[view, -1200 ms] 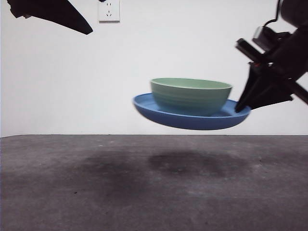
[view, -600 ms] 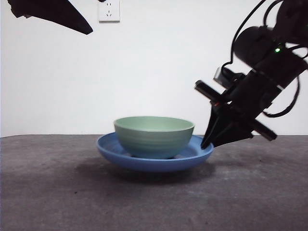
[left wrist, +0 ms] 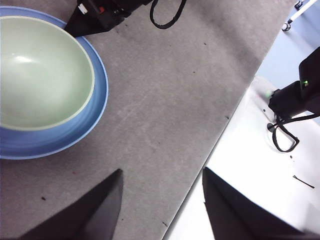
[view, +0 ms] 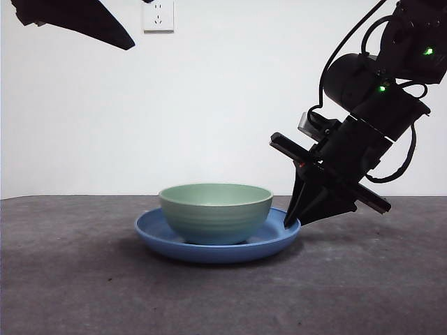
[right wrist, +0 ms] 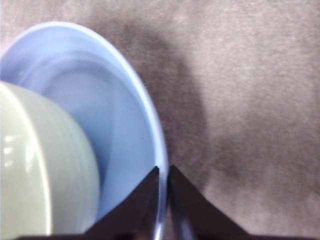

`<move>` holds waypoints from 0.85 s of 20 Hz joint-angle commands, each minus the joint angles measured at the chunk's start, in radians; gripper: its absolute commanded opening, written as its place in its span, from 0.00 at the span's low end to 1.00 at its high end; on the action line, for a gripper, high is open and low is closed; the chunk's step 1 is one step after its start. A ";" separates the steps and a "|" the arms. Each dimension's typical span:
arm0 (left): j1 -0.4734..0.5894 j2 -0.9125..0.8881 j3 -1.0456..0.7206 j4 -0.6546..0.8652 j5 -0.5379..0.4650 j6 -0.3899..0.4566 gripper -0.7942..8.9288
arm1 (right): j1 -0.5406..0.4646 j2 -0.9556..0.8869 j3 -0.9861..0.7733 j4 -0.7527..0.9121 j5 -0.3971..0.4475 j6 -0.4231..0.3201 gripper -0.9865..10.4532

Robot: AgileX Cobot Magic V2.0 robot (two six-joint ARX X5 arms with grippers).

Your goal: Place the green bowl on the blue plate

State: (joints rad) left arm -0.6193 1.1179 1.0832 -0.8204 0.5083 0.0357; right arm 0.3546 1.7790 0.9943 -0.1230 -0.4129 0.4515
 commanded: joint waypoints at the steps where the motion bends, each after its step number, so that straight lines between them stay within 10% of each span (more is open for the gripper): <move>1: -0.009 0.005 0.010 -0.002 0.008 0.009 0.34 | 0.009 0.014 0.021 -0.005 -0.001 0.014 0.22; 8: -0.008 0.005 0.010 -0.003 0.008 0.009 0.34 | 0.009 -0.042 0.021 -0.076 0.021 0.011 0.30; 17: -0.009 0.005 0.010 -0.002 0.008 0.009 0.34 | 0.016 -0.453 0.021 -0.376 0.097 -0.187 0.30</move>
State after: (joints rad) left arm -0.6193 1.1179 1.0832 -0.8303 0.5083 0.0357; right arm 0.3618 1.3205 0.9951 -0.5011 -0.3145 0.3088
